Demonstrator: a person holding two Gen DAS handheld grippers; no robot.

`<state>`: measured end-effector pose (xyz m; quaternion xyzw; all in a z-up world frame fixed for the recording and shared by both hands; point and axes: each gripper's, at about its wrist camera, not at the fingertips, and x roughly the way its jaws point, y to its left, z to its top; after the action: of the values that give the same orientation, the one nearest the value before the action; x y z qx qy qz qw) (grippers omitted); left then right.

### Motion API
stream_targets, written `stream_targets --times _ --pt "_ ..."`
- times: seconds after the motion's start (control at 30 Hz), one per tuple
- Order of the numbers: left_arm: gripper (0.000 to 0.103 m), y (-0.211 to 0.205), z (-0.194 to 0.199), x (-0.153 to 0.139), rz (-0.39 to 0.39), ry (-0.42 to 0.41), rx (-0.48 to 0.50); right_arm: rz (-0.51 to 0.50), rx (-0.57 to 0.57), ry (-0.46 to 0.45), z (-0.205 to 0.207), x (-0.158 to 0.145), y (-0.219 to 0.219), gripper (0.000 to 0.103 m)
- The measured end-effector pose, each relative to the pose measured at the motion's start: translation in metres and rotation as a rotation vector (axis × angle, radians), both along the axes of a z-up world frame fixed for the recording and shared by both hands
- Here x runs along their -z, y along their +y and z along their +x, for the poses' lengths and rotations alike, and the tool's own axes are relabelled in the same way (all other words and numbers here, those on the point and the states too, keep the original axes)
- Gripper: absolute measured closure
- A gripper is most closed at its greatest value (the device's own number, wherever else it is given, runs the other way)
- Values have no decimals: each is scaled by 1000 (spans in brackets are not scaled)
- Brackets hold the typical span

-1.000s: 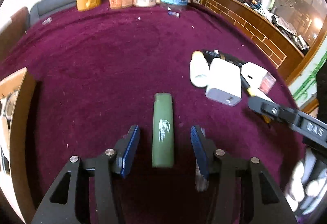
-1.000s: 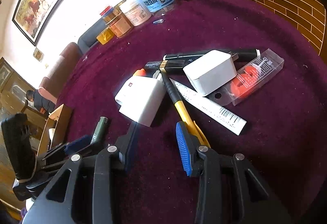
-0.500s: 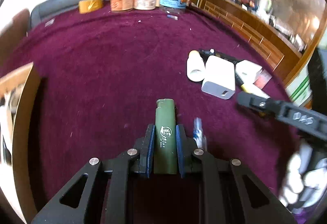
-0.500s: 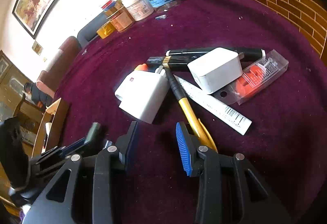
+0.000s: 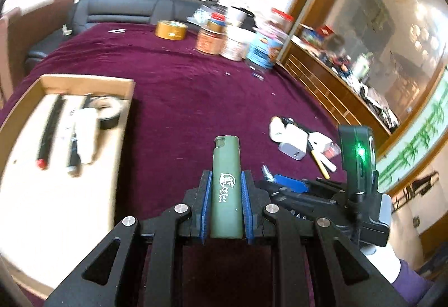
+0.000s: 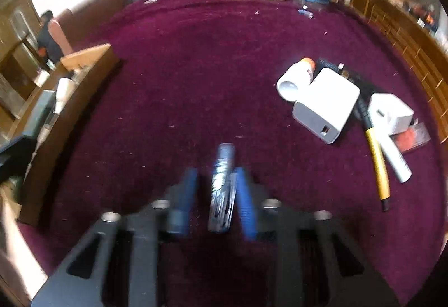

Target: Organize rigid objects

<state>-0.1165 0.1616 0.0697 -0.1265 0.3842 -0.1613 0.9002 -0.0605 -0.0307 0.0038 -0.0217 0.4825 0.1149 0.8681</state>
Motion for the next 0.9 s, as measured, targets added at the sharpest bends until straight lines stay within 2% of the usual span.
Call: stream_targets --times 0.17,0.37,0.53,0.6,0.77,0.9 --pt "87 52 -11 -3 -27 -12 -97 106 32 18 3 -6 -13 90" --pt "87 117 -12 -4 -1 -7 -222 271 -24 4 6 -41 -2 90" --pt "86 154 13 0 71 21 -292 353 -134 32 16 -59 39 90" --pt "86 163 30 7 81 58 -299 371 -187 53 21 -61 65 90" --pt "87 177 62 25 138 124 -311 374 -280 89 21 -57 115 90" --pt "86 193 83 40 138 178 -336 397 -328 155 30 -46 150 90"
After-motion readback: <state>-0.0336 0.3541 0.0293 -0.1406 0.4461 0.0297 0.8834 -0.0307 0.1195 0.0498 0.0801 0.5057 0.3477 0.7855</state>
